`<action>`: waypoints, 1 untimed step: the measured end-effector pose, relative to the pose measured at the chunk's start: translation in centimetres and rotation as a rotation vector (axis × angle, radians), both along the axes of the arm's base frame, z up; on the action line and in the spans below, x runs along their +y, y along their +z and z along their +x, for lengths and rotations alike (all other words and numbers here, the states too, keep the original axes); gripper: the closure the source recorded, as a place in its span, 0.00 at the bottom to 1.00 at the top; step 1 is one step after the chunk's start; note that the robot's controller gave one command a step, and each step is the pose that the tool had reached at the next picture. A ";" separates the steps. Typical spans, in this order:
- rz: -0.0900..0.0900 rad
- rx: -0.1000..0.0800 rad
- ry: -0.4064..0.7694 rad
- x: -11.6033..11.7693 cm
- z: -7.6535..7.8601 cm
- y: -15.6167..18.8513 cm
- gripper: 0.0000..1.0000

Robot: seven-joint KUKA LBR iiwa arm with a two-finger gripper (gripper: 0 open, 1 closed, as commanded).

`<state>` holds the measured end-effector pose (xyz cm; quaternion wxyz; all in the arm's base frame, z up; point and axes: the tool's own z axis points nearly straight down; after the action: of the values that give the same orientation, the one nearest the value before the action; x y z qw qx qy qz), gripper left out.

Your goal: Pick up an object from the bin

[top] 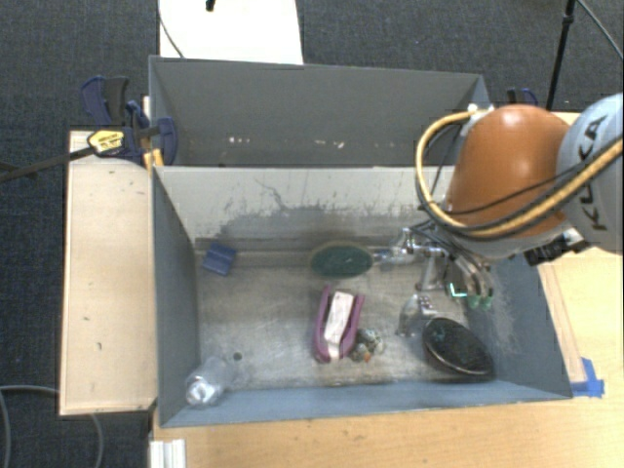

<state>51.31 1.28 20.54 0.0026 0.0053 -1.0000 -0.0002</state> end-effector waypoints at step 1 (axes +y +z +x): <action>-0.003 -0.029 0.336 2.5 -2.2 -11.1 0.00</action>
Offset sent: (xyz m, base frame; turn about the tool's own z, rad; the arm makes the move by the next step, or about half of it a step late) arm -0.0328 0.0296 -0.1354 -0.3587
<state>49.13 3.78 9.44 -0.0117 0.1723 -0.9850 0.0016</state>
